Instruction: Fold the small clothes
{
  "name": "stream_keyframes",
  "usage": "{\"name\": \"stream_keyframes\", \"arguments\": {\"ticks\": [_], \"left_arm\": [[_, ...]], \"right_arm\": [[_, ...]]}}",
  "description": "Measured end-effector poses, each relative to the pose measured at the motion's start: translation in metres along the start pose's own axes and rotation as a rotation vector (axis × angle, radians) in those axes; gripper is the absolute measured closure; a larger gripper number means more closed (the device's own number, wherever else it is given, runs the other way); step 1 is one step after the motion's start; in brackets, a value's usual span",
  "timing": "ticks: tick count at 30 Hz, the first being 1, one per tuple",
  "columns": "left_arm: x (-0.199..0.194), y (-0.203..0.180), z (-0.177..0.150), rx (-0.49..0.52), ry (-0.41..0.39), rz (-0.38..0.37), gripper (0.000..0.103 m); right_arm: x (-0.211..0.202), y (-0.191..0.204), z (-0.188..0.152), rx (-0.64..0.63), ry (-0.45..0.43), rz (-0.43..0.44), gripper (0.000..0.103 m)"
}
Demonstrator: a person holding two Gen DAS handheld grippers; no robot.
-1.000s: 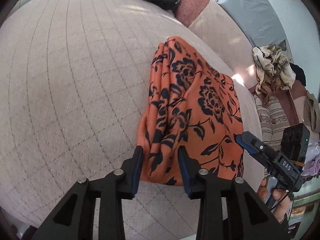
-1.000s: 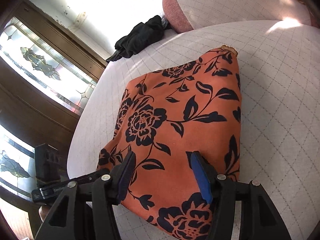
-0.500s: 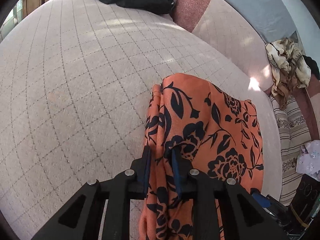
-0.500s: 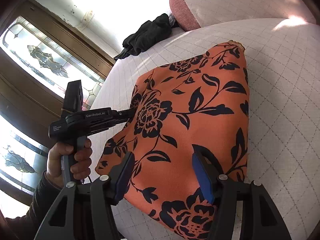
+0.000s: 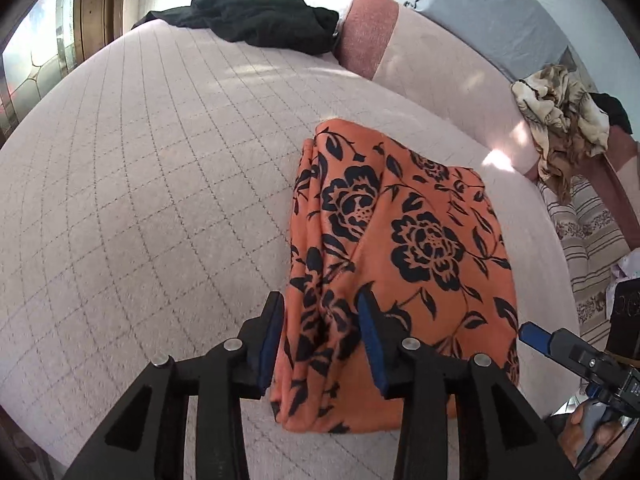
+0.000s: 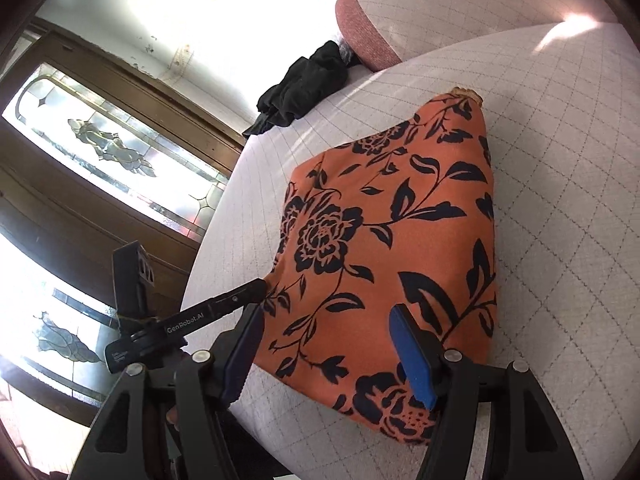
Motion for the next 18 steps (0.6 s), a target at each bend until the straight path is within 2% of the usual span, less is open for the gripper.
{"name": "stream_keyframes", "arguments": {"ticks": [3,6,7,9,13,16,18], "left_arm": [[-0.006,-0.002,-0.018,0.029,-0.001,0.010,0.064],[0.017,0.013,-0.040,0.003,0.095,0.044,0.061],[0.021,0.017,-0.045,-0.022,0.107,0.023,0.061],[0.014,0.023,-0.045,-0.064,0.099,0.002,0.061],[-0.009,0.020,-0.043,-0.031,0.030,-0.005,0.061],[0.009,0.028,-0.051,-0.042,0.093,0.038,0.060],[0.009,0.031,-0.053,-0.073,0.108,0.015,0.058]], "right_arm": [[-0.007,0.003,-0.015,0.020,-0.001,0.012,0.033],[-0.006,-0.006,-0.033,0.067,0.018,0.018,0.033],[-0.004,-0.010,-0.039,0.088,0.028,0.021,0.033],[-0.005,-0.015,-0.045,0.115,0.033,0.021,0.033],[-0.019,-0.002,-0.041,0.094,-0.005,0.044,0.031],[-0.012,-0.010,-0.046,0.135,0.016,0.061,0.029],[-0.004,-0.027,-0.054,0.190,0.054,0.034,0.029]]}}
Point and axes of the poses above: each gripper's, at about its wrist camera, not at the fingertips, and x roughly the way its jaws point, y to its left, z to its top, the point moved 8 cm from there along x, roughly the way its jaws point, and after that the axes turned 11 degrees about z, right-handed, at the moved point
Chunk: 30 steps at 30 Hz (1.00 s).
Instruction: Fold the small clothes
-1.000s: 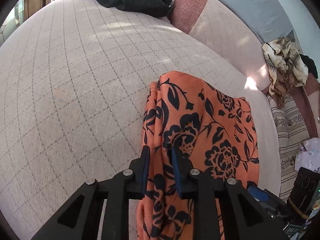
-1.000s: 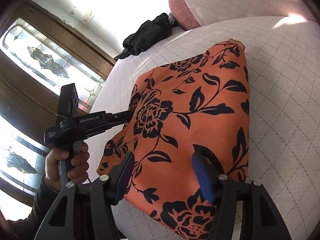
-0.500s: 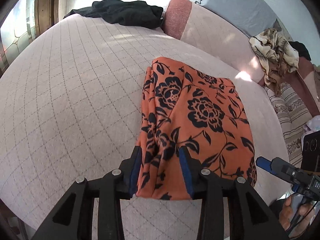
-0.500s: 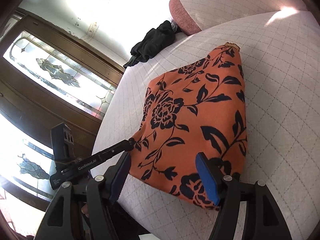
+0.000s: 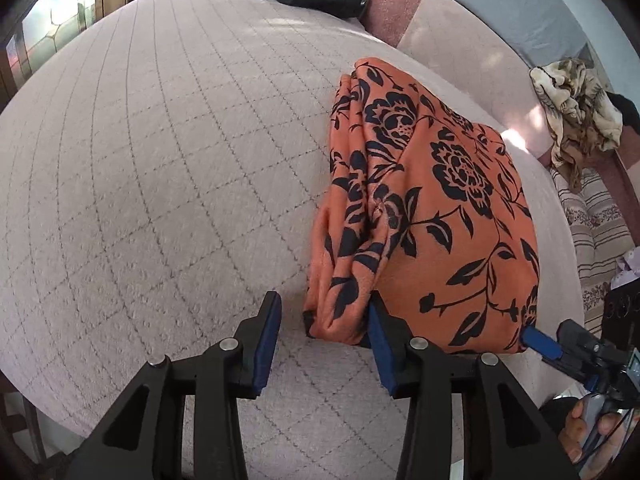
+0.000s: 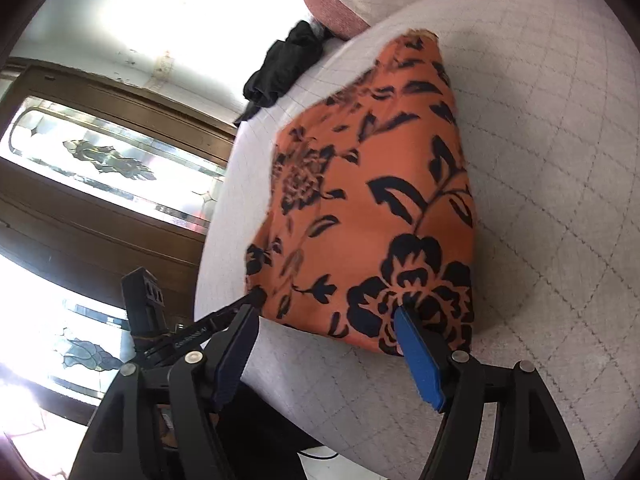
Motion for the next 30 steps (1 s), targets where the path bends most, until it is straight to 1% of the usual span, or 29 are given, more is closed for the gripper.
{"name": "stream_keyframes", "arguments": {"ticks": [1,2,5,7,9,12,15,18,21,23,25,27,29,30], "left_arm": [[-0.007,0.002,0.001,-0.003,-0.015,0.001,0.058],[-0.016,0.004,0.002,0.003,-0.043,-0.001,0.058],[-0.034,0.002,0.013,0.028,-0.103,-0.006,0.058],[-0.040,0.001,0.022,0.031,-0.131,-0.021,0.058],[-0.036,0.001,0.029,0.032,-0.125,-0.018,0.058],[-0.027,-0.004,0.035,0.033,-0.096,-0.016,0.058],[-0.024,-0.021,0.040,0.063,-0.106,-0.025,0.058],[-0.021,-0.036,0.052,0.092,-0.117,-0.039,0.057],[-0.011,-0.048,0.063,0.137,-0.125,-0.013,0.057],[0.005,-0.050,0.068,0.160,-0.114,0.048,0.057],[0.019,-0.049,0.069,0.166,-0.097,0.083,0.057],[0.024,-0.048,0.068,0.167,-0.106,0.090,0.056],[0.023,-0.049,0.069,0.178,-0.114,0.096,0.056],[0.023,-0.049,0.069,0.178,-0.114,0.097,0.056]], "right_arm": [[-0.001,-0.001,0.000,0.025,-0.008,0.018,0.029],[-0.006,0.004,0.000,0.017,-0.021,0.039,0.029],[-0.024,0.016,0.010,-0.060,-0.070,0.018,0.029],[-0.035,0.011,0.020,-0.045,-0.102,0.007,0.029],[-0.041,0.000,0.029,-0.007,-0.127,-0.003,0.029],[-0.043,-0.010,0.036,0.010,-0.129,-0.009,0.029],[-0.039,-0.019,0.050,0.020,-0.135,-0.014,0.029],[-0.022,-0.029,0.067,0.065,-0.121,0.004,0.029],[-0.004,-0.040,0.085,0.095,-0.114,0.006,0.029],[0.007,-0.050,0.092,0.131,-0.116,0.004,0.029],[0.018,-0.060,0.094,0.169,-0.097,0.004,0.029],[0.025,-0.066,0.094,0.187,-0.090,0.001,0.029],[0.028,-0.060,0.094,0.136,-0.071,-0.024,0.033],[0.031,-0.056,0.092,0.093,-0.046,-0.054,0.046]]}}
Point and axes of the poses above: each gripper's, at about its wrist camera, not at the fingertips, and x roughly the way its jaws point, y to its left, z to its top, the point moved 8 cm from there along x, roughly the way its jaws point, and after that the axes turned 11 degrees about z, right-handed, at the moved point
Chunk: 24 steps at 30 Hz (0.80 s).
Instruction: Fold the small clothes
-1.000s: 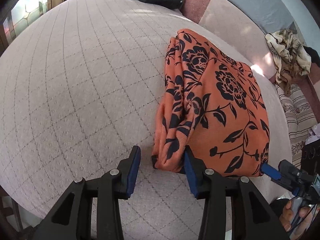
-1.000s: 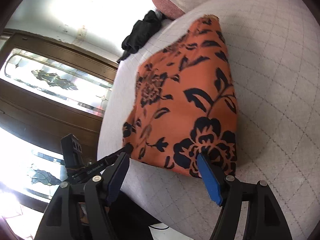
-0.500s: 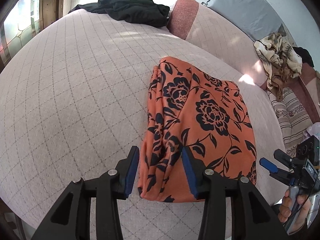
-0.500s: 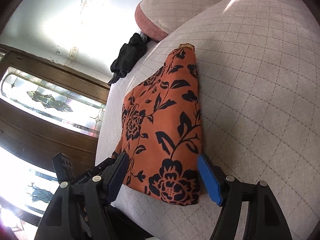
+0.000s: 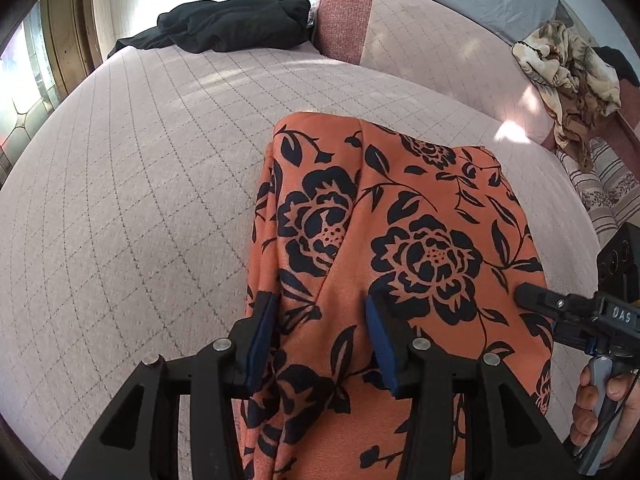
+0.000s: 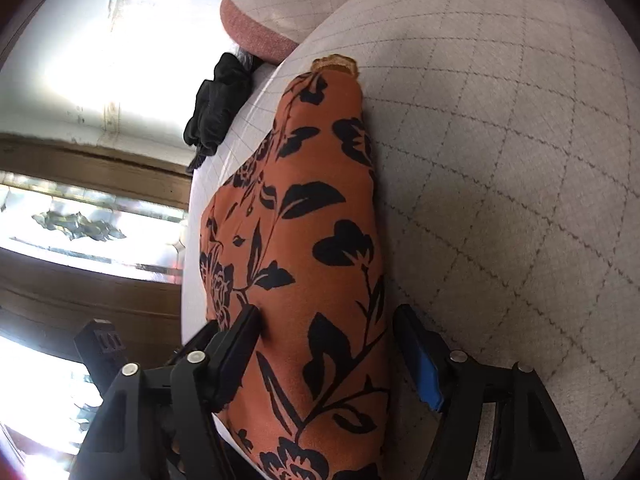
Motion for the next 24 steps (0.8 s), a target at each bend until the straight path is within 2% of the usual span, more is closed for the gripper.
{"name": "stream_keyframes", "arguments": {"ticks": [1,4,7,9,11,13,15,17,20,21,22,24], "left_arm": [[0.000,0.000,0.000,-0.003,0.000,-0.003,0.056],[0.000,0.000,0.000,-0.007,-0.002,-0.011,0.056],[0.001,0.000,-0.001,0.001,-0.005,-0.016,0.054],[0.002,0.001,0.000,-0.004,-0.004,-0.020,0.053],[0.002,0.002,0.000,-0.002,-0.009,-0.020,0.053],[0.001,0.002,0.000,0.002,-0.013,-0.022,0.053],[0.002,0.002,-0.001,0.000,-0.014,-0.025,0.053],[0.002,0.002,-0.001,0.002,-0.016,-0.026,0.053],[0.002,0.003,-0.002,0.000,-0.017,-0.031,0.053],[0.002,0.002,-0.002,0.000,-0.018,-0.032,0.053],[0.002,0.003,-0.002,0.002,-0.019,-0.029,0.053],[0.001,0.004,-0.002,0.001,-0.018,-0.039,0.053]], "right_arm": [[0.002,0.003,-0.002,-0.039,0.018,-0.036,0.049],[-0.002,0.014,-0.002,-0.108,0.002,-0.090,0.059],[0.000,0.024,-0.008,-0.202,0.002,-0.181,0.060],[0.002,0.019,-0.010,-0.209,0.012,-0.212,0.060],[-0.002,0.017,-0.007,-0.159,0.004,-0.175,0.053],[-0.011,0.019,-0.002,-0.121,-0.021,-0.122,0.040],[-0.022,0.022,0.008,-0.098,-0.075,-0.072,0.038],[-0.028,0.018,0.021,-0.043,-0.122,-0.032,0.032],[-0.015,0.005,0.040,0.052,-0.125,-0.009,0.031],[-0.005,0.001,0.041,0.075,-0.093,0.006,0.035],[0.005,0.002,0.039,0.064,-0.048,0.009,0.057],[0.015,0.018,0.033,-0.085,-0.014,-0.107,0.062]]}}
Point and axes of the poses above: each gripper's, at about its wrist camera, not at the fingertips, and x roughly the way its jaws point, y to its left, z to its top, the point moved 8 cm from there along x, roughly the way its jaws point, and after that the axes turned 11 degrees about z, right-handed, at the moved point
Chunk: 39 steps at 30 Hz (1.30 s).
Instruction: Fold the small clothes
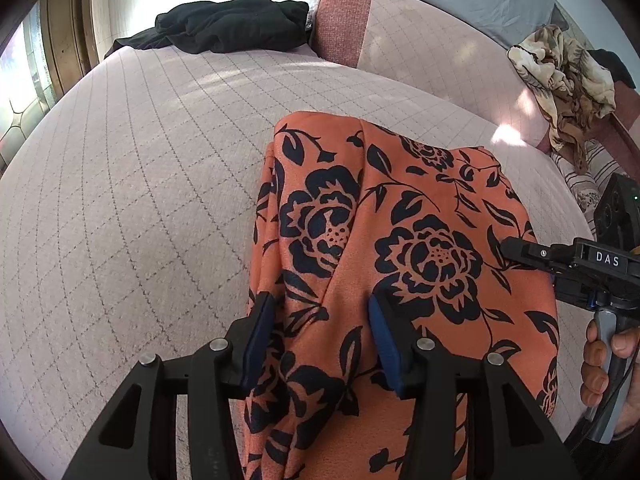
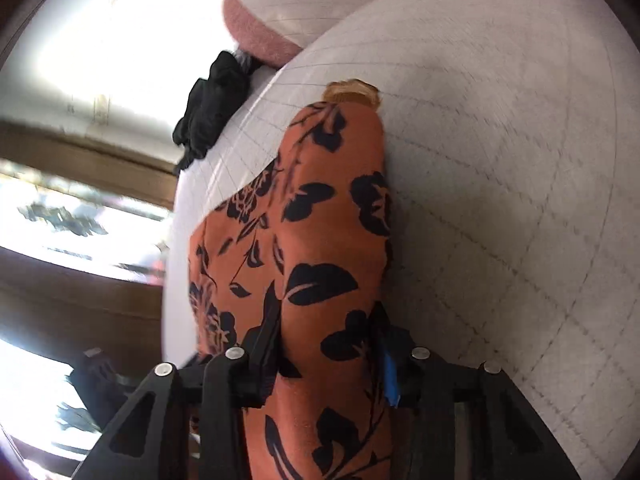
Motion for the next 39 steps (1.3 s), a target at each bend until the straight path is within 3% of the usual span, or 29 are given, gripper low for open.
{"name": "stream_keyframes", "arguments": {"ticks": [3,4,5,6,7,8,9,11,13,14,15,19,22,26,29,30,31,33,35,37,39], "left_arm": [[-0.016,0.010,0.004,-0.046,-0.012,-0.064,0.052],[-0.024,0.016,0.006,-0.055,-0.035,-0.087,0.051],[-0.031,0.024,0.007,-0.064,-0.051,-0.095,0.043],[-0.032,0.032,0.008,-0.083,-0.056,-0.096,0.034],[-0.029,0.040,0.008,-0.106,-0.048,-0.098,0.031],[-0.020,0.045,0.006,-0.121,-0.017,-0.106,0.030],[-0.007,0.046,0.002,-0.125,0.042,-0.122,0.030],[0.015,0.036,-0.010,-0.107,0.116,-0.158,0.031],[0.013,0.030,-0.010,-0.067,0.082,-0.171,0.049],[0.010,0.028,-0.009,-0.083,0.098,-0.203,0.065],[0.007,0.029,-0.008,-0.095,0.097,-0.198,0.072],[-0.014,0.019,0.002,-0.111,0.061,-0.213,0.079],[-0.042,-0.006,0.019,-0.100,-0.014,-0.239,0.079],[-0.037,-0.047,0.028,-0.041,-0.023,-0.245,0.076],[0.014,-0.061,0.014,0.015,0.077,-0.120,0.070],[0.024,-0.061,0.007,0.029,0.101,-0.090,0.054],[0.024,-0.055,0.004,0.018,0.084,-0.081,0.053],[0.012,-0.040,0.004,-0.003,0.040,-0.061,0.043],[0.000,-0.027,0.004,0.004,0.018,-0.046,0.043],[-0.010,-0.015,0.003,0.002,-0.009,-0.030,0.043],[-0.017,-0.007,0.001,0.010,-0.015,-0.011,0.043]], "right_arm": [[-0.004,0.002,-0.001,-0.027,-0.011,-0.039,0.062],[-0.008,0.001,-0.002,-0.007,-0.023,-0.027,0.054],[-0.014,0.001,-0.004,0.011,-0.041,-0.006,0.046],[-0.020,0.002,-0.007,0.021,-0.060,0.020,0.029],[-0.026,0.002,-0.009,0.027,-0.085,0.031,0.019],[-0.032,0.001,-0.011,0.033,-0.106,0.035,0.018],[-0.031,0.002,-0.013,0.037,-0.108,0.040,0.018],[-0.009,0.002,-0.027,0.043,-0.018,0.035,0.018],[0.015,0.009,-0.046,-0.018,0.092,0.004,0.042],[0.017,0.016,-0.046,-0.079,0.087,-0.043,0.045],[0.015,0.025,-0.046,-0.113,0.091,-0.041,0.059],[-0.012,0.058,-0.034,-0.237,0.058,-0.038,0.065],[-0.046,0.071,-0.018,-0.308,0.001,-0.053,0.065],[-0.088,0.034,0.005,-0.260,-0.082,-0.047,0.064],[-0.092,-0.035,0.011,-0.103,-0.117,-0.120,0.046],[-0.094,-0.059,0.006,-0.045,-0.123,-0.179,0.046],[-0.094,-0.074,-0.002,-0.016,-0.112,-0.231,0.045],[-0.102,-0.070,-0.018,-0.022,-0.142,-0.201,0.043],[-0.111,-0.047,-0.028,-0.096,-0.182,-0.237,0.041],[-0.114,-0.010,-0.034,-0.185,-0.227,-0.206,0.041],[-0.115,0.020,-0.037,-0.257,-0.255,-0.161,0.033]]}}
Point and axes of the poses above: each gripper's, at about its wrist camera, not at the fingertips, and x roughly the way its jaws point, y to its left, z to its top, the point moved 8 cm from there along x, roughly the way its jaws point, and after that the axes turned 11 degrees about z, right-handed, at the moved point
